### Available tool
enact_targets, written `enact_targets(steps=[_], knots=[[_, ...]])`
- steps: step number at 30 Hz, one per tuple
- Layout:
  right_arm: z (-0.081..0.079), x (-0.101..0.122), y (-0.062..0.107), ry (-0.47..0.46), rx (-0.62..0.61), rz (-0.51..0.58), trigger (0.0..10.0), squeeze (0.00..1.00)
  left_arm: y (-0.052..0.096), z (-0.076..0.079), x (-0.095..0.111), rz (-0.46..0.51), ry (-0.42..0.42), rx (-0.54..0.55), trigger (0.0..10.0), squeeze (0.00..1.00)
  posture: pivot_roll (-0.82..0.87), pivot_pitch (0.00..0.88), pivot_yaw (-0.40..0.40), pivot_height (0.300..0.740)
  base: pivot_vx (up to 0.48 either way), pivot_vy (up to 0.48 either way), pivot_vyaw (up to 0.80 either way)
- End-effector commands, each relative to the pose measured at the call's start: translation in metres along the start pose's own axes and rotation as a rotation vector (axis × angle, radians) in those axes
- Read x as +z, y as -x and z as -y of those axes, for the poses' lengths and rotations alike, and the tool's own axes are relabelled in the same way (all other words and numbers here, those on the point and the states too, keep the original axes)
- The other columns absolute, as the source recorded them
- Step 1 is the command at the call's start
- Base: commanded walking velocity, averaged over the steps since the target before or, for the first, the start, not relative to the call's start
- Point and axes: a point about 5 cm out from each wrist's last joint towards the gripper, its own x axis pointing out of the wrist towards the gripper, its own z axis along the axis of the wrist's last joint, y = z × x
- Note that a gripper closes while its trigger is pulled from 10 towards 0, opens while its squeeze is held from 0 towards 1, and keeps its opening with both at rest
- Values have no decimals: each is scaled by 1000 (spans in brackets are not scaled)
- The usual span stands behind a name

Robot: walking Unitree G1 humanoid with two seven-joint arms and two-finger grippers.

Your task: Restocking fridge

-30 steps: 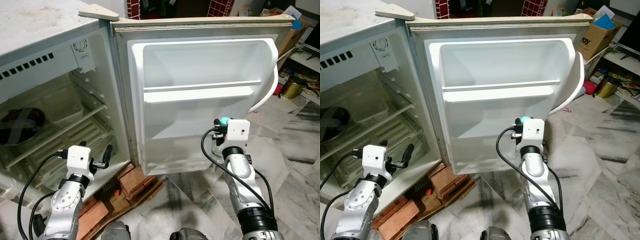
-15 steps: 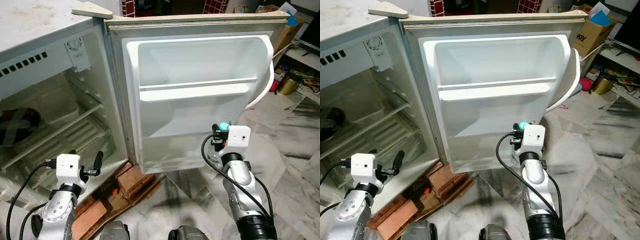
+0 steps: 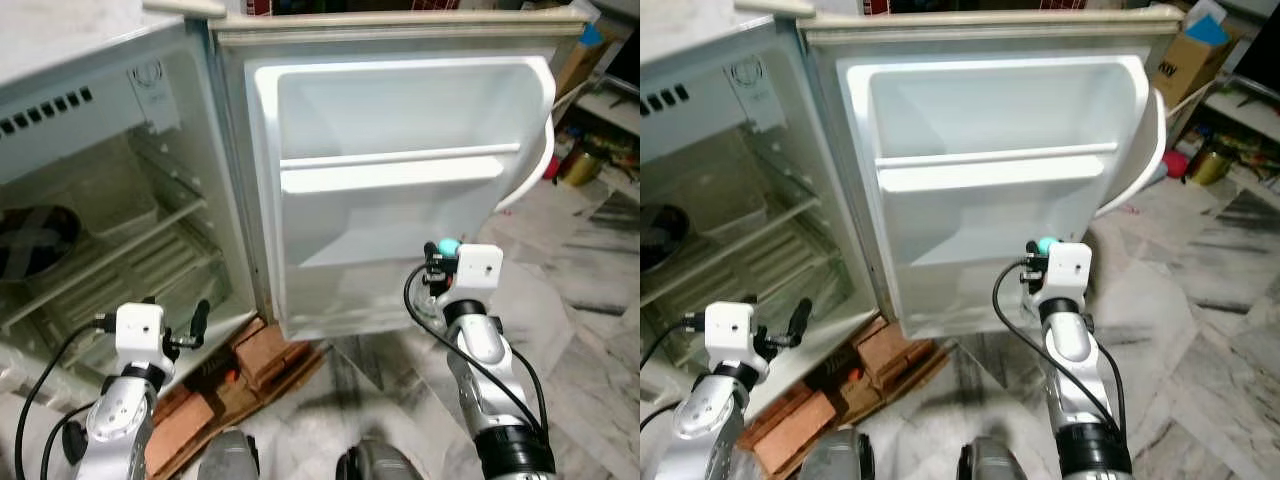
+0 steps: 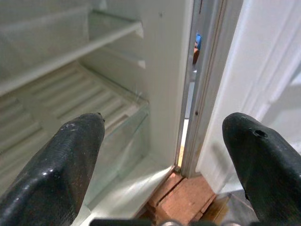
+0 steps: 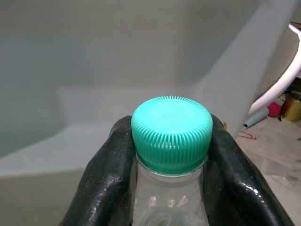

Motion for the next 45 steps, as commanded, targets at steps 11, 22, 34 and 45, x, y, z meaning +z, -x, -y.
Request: enact_targets(steps=[11,22,34,45], knots=[[1,13,-7,11,2,52,10000,0,-3,-2,5,12,-26,7,10000,0,66,86,-43,628,0,0,0],[3,22,-12,39,7,88,10000,0,-7,-6,14,45,-52,7,10000,0,60,103,-42,628,0,0,0],[1,23,-11,47,15,95,10000,0,-6,6,9,43,-29,-24,10000,0,53,104,-46,628,309,0,0],[1,25,-14,56,18,103,10000,0,-8,6,11,51,-28,-24,10000,0,53,102,-47,628,400,0,0]])
